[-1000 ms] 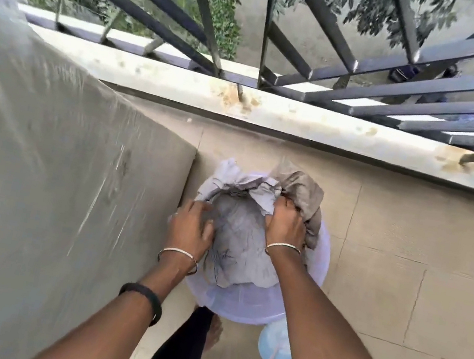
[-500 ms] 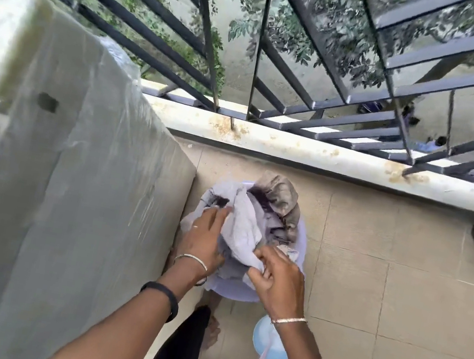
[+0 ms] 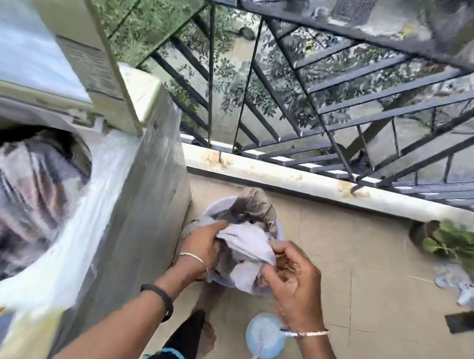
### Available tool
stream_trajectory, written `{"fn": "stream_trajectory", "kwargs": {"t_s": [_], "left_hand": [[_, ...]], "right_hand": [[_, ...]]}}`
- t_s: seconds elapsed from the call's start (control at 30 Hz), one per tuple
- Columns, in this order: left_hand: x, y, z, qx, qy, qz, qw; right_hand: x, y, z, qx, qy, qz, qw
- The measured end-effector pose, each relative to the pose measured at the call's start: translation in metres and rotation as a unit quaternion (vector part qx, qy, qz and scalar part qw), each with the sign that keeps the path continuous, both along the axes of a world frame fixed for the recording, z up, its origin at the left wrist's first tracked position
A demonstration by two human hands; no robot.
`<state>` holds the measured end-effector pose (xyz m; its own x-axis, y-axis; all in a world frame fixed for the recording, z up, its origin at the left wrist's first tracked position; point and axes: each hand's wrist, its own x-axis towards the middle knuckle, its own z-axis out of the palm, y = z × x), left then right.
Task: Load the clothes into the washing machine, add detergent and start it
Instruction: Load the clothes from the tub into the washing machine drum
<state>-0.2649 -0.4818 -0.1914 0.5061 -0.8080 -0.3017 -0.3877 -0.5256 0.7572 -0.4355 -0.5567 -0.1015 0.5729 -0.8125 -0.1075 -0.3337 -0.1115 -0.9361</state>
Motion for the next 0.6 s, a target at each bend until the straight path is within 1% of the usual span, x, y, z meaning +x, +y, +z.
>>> {"fn": "stream_trajectory", "kwargs": {"t_s": [0.1, 0.23, 0.3, 0.4, 0.43, 0.5, 0.6], "left_hand": [[0.001, 0.008, 0.045, -0.038, 0.010, 0.066, 0.997], [0.004, 0.025, 0.107, -0.104, -0.005, 0.096, 0.990], [0.008, 0.034, 0.142, -0.138, -0.013, 0.100, 0.985], [0.018, 0.044, 0.199, -0.214, 0.017, 0.103, 0.971], [0.023, 0.047, 0.215, -0.238, 0.015, 0.111, 0.965], [0.032, 0.054, 0.251, -0.285, 0.011, 0.120, 0.951], [0.043, 0.061, 0.302, -0.357, 0.063, 0.116, 0.925]], "right_hand": [[-0.008, 0.009, 0.035, 0.001, -0.029, -0.030, 0.999], [-0.027, 0.017, 0.062, 0.019, -0.033, -0.055, 0.998], [-0.038, 0.022, 0.072, 0.033, -0.019, -0.024, 0.999], [-0.045, 0.034, 0.077, 0.067, 0.007, 0.027, 0.997], [-0.043, 0.040, 0.077, 0.074, 0.013, 0.048, 0.996], [-0.034, 0.050, 0.076, 0.049, 0.036, 0.086, 0.994], [-0.013, 0.065, 0.065, -0.007, 0.075, 0.098, 0.992]]}}
